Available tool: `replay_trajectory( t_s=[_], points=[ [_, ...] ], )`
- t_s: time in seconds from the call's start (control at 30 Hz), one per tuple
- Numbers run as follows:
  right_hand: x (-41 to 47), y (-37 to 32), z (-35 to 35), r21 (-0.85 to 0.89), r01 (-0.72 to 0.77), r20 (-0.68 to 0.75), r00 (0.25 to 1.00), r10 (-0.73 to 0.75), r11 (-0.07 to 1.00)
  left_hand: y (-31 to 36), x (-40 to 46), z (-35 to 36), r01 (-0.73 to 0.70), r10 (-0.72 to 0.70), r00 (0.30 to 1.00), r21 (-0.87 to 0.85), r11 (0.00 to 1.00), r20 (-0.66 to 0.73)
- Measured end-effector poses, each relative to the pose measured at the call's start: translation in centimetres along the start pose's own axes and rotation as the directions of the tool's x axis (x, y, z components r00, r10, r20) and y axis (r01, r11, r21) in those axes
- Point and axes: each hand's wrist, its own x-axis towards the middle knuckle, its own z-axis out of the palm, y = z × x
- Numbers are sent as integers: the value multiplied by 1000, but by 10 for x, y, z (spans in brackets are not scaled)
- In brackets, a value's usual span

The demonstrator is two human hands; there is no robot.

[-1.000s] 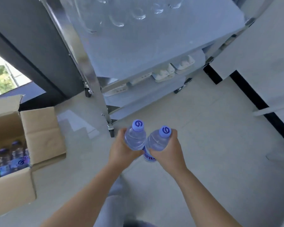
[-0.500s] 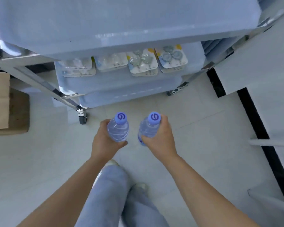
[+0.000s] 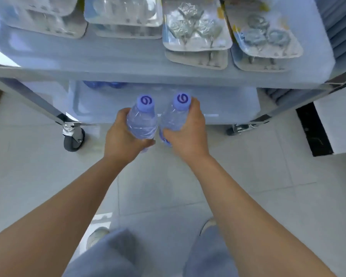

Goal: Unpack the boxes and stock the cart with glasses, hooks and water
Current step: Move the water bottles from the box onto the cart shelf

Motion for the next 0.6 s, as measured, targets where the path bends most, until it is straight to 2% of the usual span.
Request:
replay_trajectory(
  t_s=[0.17, 0.27, 0.4, 0.5, 0.6],
  points=[
    [35, 48, 26, 27, 74, 10, 997, -75, 997, -16, 41, 36, -64, 57, 993, -58, 996, -104],
    [60, 52, 31, 4, 129, 0, 992, -129, 992, -19, 61, 46, -100, 81, 984, -113, 989, -157],
    [87, 47, 41, 0, 279, -3, 960, -279, 960, -18, 84, 50, -119, 82, 969, -152, 981, -233],
    [101, 56, 59, -2, 285, -49, 957, -285, 959, -21, 95, 52, -156, 108, 956, -159, 975, -271],
    [100, 70, 71, 85, 280, -70, 959, -275, 956, -21, 103, 55, -156, 96, 951, -187, 970, -296]
  ],
)
